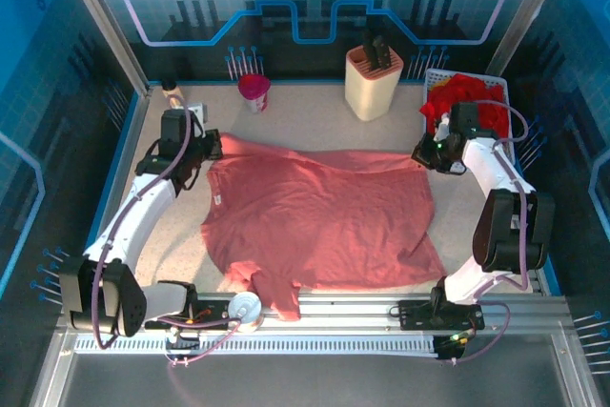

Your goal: Fold and stack the t-shirts

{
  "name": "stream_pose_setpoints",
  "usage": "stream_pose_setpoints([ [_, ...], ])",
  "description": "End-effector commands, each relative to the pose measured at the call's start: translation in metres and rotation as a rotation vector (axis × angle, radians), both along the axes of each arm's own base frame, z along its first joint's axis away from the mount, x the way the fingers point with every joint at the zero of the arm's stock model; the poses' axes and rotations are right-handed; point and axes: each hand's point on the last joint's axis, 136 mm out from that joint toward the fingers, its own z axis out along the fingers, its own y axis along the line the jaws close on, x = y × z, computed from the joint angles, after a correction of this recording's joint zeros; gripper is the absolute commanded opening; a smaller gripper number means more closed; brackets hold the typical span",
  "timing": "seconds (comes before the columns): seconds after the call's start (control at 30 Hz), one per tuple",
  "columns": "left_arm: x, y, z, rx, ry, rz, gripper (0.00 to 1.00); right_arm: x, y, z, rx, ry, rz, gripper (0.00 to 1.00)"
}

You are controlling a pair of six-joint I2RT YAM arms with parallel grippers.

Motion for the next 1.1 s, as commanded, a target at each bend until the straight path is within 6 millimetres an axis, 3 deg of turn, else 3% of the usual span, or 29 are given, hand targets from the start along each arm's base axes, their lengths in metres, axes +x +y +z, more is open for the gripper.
stream_pose_setpoints([
  [0.0,-0.024,-0.002,-0.018,-0.056,0.084,0.017,0.00,-0.013,-0.012,-0.005,-0.034,0.025,-0.014,0.00],
  [0.3,-0.056,-0.001,-0.031,-0.067,0.189,0.032,0.00,-0.034,-0.028,-0.019,-0.052,0.079,-0.043,0.00],
  [0.5,-0.074,0.001,-0.042,-0.058,0.256,0.038,0.00,-0.038,-0.024,-0.023,-0.035,0.091,-0.030,0.00],
  [0.97,-0.094,-0.009,-0.083,-0.042,0.389,0.029,0.00,-0.048,-0.030,-0.044,-0.076,0.152,-0.050,0.00],
  [1.07,-0.096,-0.007,-0.092,-0.031,0.440,0.042,0.13,-0.049,-0.031,-0.047,-0.078,0.162,-0.052,0.12],
])
